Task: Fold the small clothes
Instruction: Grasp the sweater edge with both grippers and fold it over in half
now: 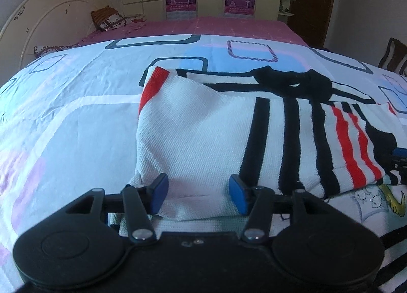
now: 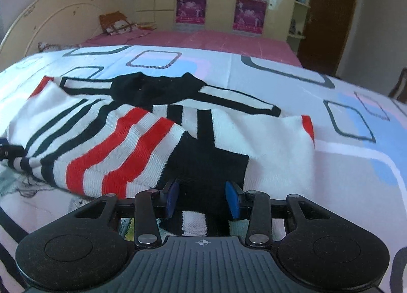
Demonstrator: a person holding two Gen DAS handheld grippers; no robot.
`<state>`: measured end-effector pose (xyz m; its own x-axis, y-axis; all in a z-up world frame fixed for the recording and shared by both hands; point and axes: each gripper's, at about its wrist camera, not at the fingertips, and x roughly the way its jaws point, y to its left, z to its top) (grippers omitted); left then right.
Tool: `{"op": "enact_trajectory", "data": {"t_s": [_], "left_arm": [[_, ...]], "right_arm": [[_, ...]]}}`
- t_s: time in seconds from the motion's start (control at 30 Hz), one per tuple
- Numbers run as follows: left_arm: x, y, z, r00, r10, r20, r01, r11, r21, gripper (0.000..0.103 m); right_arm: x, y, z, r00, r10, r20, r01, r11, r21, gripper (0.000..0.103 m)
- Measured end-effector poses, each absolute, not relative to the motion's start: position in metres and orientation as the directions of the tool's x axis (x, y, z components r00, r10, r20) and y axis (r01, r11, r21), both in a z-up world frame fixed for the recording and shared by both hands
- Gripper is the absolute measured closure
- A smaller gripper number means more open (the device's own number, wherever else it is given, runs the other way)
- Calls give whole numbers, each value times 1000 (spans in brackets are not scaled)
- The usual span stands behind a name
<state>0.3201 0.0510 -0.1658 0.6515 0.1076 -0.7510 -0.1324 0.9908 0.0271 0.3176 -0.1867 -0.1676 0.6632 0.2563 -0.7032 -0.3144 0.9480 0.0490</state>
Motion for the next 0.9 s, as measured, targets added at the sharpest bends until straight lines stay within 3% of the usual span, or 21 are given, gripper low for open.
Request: {"op": "enact_trajectory", "data": {"t_s": [0.4,0.9], "left_arm": [[310,37,-147,632,172,-756,-180,981,73,50],[261,1,-119,652,89,-753,-107,994,25,46]], "right_arm": [[309,-205,-149,648,350,-676,-350,926,144,57],[264,-203,-122,629,449,-635,-408,886,222,55]]}}
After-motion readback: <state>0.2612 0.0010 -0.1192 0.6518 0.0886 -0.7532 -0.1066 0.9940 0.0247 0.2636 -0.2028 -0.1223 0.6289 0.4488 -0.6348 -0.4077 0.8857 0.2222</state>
